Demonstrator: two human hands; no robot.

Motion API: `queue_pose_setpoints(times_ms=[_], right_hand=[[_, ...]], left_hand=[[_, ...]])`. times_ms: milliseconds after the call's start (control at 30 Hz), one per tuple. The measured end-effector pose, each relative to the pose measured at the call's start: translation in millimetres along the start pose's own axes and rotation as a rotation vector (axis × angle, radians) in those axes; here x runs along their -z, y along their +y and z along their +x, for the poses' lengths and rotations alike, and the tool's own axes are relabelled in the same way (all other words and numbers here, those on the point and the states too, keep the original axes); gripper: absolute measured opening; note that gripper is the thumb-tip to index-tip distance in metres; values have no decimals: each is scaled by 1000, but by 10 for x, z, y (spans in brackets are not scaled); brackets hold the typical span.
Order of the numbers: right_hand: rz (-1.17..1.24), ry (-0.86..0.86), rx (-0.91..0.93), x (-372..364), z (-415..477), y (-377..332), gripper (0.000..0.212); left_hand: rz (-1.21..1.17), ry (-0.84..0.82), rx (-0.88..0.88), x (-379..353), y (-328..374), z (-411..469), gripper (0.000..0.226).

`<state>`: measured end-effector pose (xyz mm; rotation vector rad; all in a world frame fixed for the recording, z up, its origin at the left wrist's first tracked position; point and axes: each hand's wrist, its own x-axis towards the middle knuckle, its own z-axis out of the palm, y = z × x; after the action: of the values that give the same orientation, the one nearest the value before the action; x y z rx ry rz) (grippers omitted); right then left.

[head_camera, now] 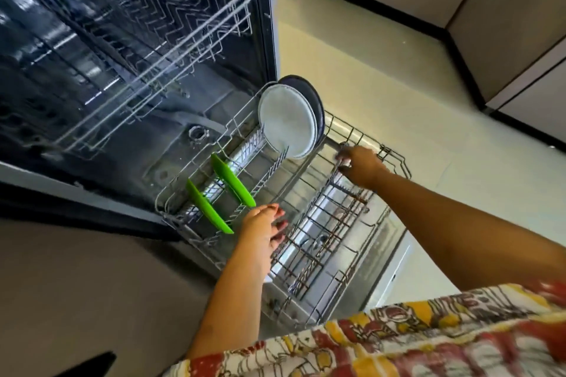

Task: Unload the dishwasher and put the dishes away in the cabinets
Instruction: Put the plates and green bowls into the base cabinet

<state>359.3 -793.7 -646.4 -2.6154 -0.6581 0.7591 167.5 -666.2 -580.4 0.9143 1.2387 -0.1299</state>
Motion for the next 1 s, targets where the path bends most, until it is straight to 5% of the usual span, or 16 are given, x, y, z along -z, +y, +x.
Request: queue_pose_setpoints(times_ms=[367,767,900,1000], right_hand=[[144,103,-162,3,1310,-215,67],[321,85,-123,-210,1733,-190,24],[309,154,-10,-131,1719,-230,18],[278,206,52,-49,1584,-349,22]], left_hand=[[-33,11,-58,-409,652,895,18],[51,7,-76,-514,991,1405,18],[84,0,-104,-646,1098,1458,9],[118,-42,-113,-773,1212,1452,25]])
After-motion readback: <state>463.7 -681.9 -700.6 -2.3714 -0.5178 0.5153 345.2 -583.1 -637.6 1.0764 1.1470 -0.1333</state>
